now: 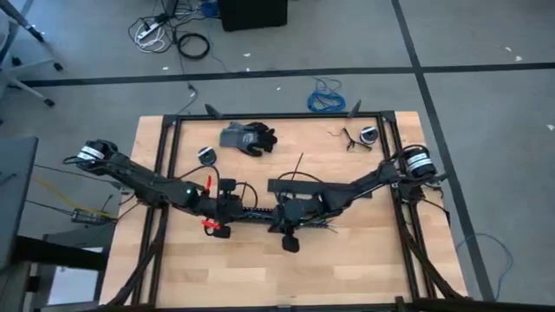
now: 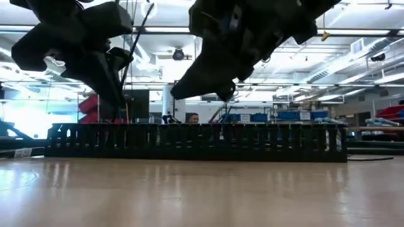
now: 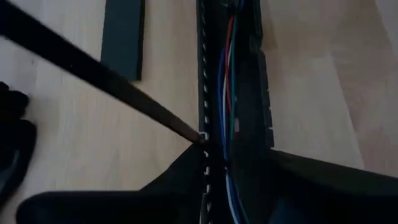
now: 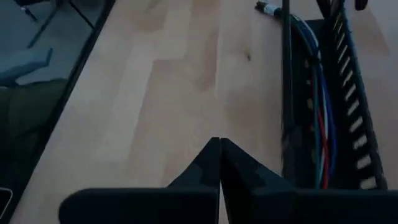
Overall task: Ziptie cables
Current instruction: Put the cable wires in the black cable duct
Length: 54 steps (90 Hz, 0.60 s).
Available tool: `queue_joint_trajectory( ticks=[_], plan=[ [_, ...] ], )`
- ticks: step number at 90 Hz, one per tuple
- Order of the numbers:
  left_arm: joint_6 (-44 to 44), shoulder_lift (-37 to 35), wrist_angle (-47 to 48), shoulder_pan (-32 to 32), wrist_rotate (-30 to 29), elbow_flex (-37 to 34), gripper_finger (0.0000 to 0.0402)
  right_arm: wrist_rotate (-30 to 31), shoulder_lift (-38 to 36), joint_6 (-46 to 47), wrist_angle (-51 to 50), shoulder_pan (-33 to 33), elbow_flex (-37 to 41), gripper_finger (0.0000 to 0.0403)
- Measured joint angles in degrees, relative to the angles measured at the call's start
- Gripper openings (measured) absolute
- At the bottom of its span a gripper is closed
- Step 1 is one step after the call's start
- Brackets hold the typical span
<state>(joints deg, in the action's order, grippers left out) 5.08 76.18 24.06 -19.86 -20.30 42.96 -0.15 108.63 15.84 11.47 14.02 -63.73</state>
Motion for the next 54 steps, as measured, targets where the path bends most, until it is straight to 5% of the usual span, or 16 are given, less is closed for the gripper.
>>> queue_joint_trajectory(
  ticks=[23,54],
  plan=[
    [1.67,0.00,1.45,0.33,-4.58,0.00,0.0007,0.05,2.65,0.42,7.80,-2.83,-0.14,0.0000],
    [4.60,-0.01,2.77,0.37,-5.02,-0.05,0.0001,1.08,8.49,-3.59,12.54,-6.08,-4.89,0.0000]
  ],
)
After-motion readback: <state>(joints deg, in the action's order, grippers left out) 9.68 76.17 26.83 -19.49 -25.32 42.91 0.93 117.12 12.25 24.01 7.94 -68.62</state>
